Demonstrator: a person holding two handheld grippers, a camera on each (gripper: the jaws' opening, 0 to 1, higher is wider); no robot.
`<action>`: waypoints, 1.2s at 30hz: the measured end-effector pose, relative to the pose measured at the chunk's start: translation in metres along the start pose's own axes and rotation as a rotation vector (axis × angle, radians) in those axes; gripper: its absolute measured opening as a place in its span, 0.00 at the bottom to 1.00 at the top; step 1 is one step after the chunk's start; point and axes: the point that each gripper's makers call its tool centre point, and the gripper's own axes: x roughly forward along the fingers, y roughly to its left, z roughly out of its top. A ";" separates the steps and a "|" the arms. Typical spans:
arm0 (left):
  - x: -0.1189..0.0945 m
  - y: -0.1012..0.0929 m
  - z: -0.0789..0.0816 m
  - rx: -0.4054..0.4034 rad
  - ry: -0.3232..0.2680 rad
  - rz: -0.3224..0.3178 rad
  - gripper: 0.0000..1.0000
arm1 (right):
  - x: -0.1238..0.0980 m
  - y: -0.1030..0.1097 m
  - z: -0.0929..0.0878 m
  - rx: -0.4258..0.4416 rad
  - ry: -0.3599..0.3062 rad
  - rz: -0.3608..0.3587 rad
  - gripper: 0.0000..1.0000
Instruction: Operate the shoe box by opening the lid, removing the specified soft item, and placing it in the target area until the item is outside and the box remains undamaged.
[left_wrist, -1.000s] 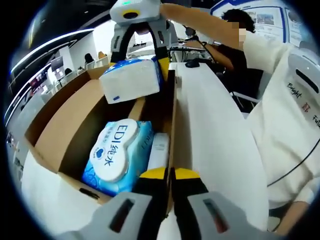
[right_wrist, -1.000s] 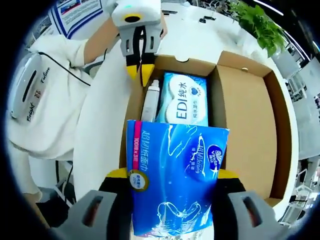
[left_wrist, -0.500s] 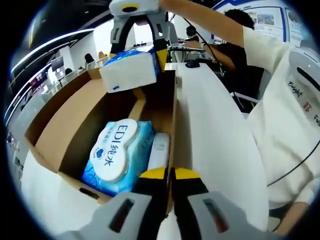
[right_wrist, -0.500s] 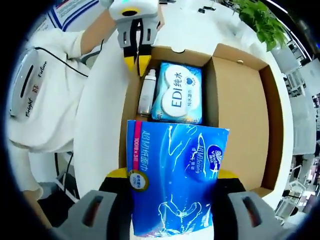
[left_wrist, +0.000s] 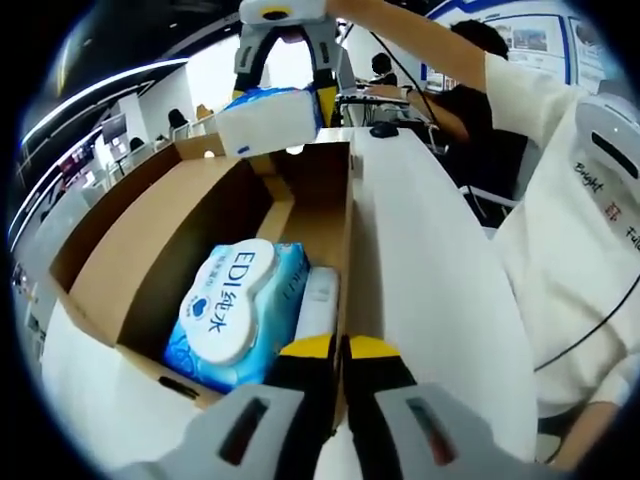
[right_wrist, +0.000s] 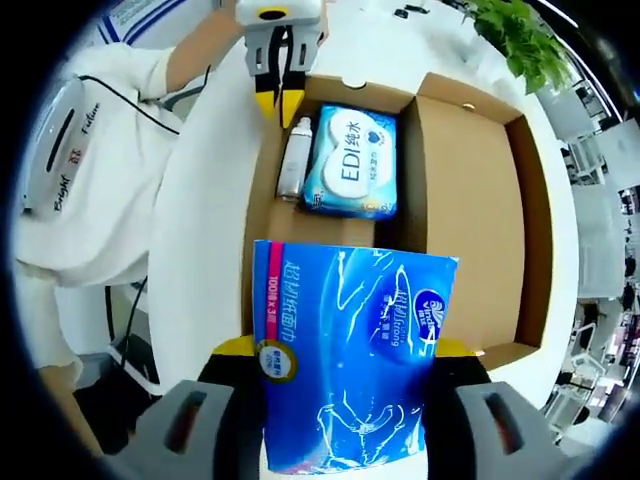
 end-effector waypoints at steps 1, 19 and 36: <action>0.000 0.000 0.000 0.000 -0.001 -0.001 0.02 | 0.000 0.001 -0.003 0.003 0.003 0.002 0.62; 0.001 0.002 0.002 -0.003 -0.002 -0.003 0.02 | -0.023 -0.005 -0.048 0.022 0.016 -0.043 0.62; 0.001 0.001 0.003 -0.005 -0.022 -0.004 0.02 | -0.014 -0.005 -0.085 0.053 0.046 -0.057 0.62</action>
